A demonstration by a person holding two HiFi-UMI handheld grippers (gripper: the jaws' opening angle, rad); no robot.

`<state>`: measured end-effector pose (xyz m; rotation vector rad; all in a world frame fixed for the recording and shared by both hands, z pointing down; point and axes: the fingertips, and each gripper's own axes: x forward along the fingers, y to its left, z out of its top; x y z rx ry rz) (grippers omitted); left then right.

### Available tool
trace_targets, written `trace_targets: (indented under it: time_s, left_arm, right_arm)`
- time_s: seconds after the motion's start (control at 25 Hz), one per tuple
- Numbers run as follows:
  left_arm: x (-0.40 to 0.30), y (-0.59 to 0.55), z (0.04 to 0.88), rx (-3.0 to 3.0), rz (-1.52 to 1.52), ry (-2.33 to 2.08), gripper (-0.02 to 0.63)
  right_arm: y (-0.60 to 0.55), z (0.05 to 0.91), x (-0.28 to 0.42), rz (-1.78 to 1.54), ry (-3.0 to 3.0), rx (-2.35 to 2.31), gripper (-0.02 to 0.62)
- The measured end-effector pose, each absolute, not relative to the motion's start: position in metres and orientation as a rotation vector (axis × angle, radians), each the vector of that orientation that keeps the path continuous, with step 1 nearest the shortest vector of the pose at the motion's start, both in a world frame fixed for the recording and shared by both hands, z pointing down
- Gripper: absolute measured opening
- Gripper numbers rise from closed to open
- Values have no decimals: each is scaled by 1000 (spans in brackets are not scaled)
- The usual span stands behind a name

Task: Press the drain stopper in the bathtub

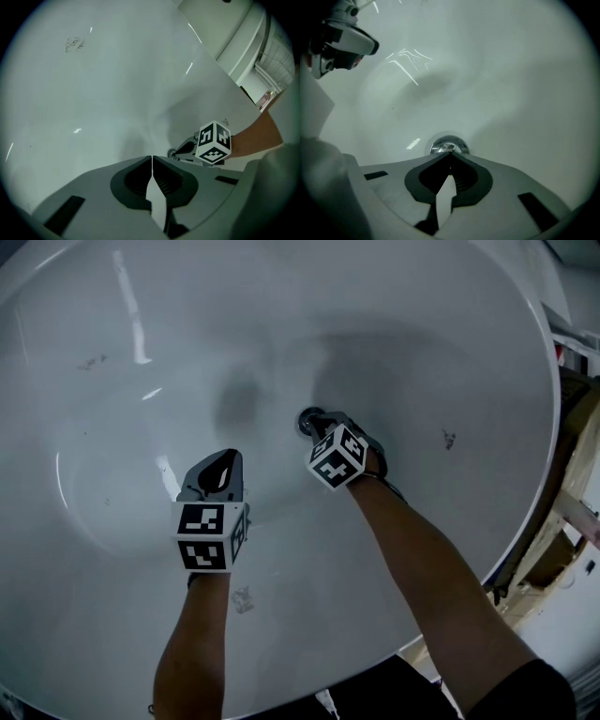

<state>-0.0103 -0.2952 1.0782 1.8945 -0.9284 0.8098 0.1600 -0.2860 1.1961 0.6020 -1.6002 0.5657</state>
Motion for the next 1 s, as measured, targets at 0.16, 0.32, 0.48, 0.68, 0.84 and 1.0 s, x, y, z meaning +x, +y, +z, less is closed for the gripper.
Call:
trace_targets:
  time_s: [0.16, 0.32, 0.48, 0.68, 0.84, 1.0]
  left_arm:
    - [-8, -287, 1074, 1879, 828, -919, 23]
    - [1, -292, 1055, 1895, 826, -914, 23]
    - [5, -297, 1014, 1926, 830, -914, 23]
    - [-8, -299, 940, 1927, 810, -937, 23]
    - [-18, -307, 862, 1959, 761, -985, 23]
    - [-32, -288, 781, 1932, 720, -1017, 23]
  right_arm:
    - [-286, 1178, 171, 563, -1622, 597, 15]
    - [-296, 1155, 172, 638, -1639, 669, 15]
    - [-292, 1118, 155, 680, -1680, 669, 15]
    - [-274, 1041, 132, 778, -1725, 693, 15]
    - [-243, 964, 119, 908, -1729, 746, 14]
    - [-216, 870, 91, 972, -1812, 831, 14]
